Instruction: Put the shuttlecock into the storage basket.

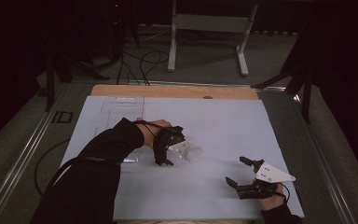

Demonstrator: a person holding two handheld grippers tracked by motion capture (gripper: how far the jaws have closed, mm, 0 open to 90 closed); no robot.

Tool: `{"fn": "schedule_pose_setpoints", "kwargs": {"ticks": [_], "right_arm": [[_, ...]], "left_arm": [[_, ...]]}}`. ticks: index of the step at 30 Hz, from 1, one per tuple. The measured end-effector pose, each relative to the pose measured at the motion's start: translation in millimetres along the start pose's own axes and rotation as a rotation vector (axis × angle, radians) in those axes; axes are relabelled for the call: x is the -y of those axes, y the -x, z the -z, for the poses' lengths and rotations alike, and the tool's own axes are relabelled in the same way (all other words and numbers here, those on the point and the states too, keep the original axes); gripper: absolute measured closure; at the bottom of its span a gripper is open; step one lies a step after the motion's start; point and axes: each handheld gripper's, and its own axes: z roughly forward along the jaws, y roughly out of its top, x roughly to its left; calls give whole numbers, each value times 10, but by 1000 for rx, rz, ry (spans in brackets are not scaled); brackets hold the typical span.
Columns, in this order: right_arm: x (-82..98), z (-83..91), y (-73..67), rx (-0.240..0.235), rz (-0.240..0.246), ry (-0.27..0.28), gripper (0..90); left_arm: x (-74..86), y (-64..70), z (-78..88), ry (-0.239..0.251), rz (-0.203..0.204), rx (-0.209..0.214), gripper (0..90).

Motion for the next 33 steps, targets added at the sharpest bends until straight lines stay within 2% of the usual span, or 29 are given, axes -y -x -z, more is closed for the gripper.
{"fn": "schedule_pose_setpoints", "kwargs": {"ticks": [6,9,12,14,15,23,24,26,27,28,31,33], "right_arm": [[0,7,0,-5,-6,0,96],[0,7,0,-6,-7,-1,96],[1,7,-1,-6,-9,1,96],[3,5,0,-7,-11,3,96],[4,5,2,-7,-11,2,96],[9,3,10,-9,-10,2,96],[9,4,11,-11,-11,4,96],[11,4,12,-12,-11,6,96],[11,4,12,-12,-11,6,96],[11,3,14,-13,-14,7,96],[12,1,13,-14,-14,6,96],[10,1,8,-14,-15,6,96]], "left_arm": [[53,-92,-127,-26,2,6,131],[101,-157,-170,-32,16,6,134],[154,-224,-211,-49,52,-1,134],[188,-274,-249,-69,61,-11,135],[199,-294,-266,-72,75,-8,135],[213,-391,-360,-77,109,13,144],[215,-412,-379,-77,125,22,147],[210,-421,-386,-70,136,22,223],[210,-421,-386,-70,136,22,239],[198,-422,-410,-87,113,1,239],[188,-430,-432,-92,104,-12,239],[180,-439,-451,-92,92,-18,285]]}}
